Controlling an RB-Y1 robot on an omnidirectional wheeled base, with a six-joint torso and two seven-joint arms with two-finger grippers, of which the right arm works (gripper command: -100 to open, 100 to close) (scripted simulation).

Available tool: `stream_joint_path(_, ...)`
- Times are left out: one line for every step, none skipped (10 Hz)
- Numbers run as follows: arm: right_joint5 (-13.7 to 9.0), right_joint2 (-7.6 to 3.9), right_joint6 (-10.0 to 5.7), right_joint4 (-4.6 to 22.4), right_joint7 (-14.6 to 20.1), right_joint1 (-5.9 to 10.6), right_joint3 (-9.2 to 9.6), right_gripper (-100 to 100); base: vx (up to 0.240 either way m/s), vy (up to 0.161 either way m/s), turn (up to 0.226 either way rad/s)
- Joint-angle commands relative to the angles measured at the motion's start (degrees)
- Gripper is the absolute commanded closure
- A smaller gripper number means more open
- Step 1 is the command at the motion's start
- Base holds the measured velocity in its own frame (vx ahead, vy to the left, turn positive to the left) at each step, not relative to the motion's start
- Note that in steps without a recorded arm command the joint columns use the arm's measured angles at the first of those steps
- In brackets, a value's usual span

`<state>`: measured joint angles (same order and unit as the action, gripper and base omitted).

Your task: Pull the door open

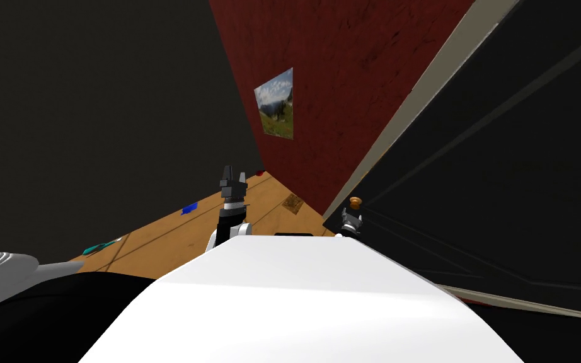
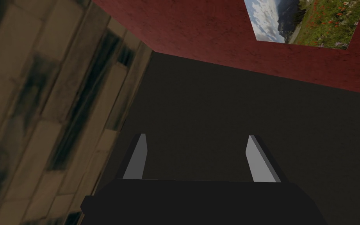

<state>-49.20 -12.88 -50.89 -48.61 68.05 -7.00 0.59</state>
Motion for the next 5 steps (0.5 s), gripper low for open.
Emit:
stream_joint_path(-0.07,-2.1,0.14,0.6,2.51,-0.68,0.05,-100,0.13,0.014,0.004)
stream_joint_path(-0.05,-2.82,0.06,0.94,3.47,-0.95,0.13,-100,0.113,0.008,0.003)
stream_joint_path(-0.03,-3.53,-0.01,1.27,4.42,-1.21,0.2,-100,0.098,-0.006,0.003)
stream_joint_path(0.02,-4.87,-0.15,1.9,6.2,-1.71,0.35,-100,0.143,0.003,0.006)
stream_joint_path(0.04,-5.48,-0.22,2.19,7.0,-1.93,0.41,-100,0.155,-0.011,0.0)
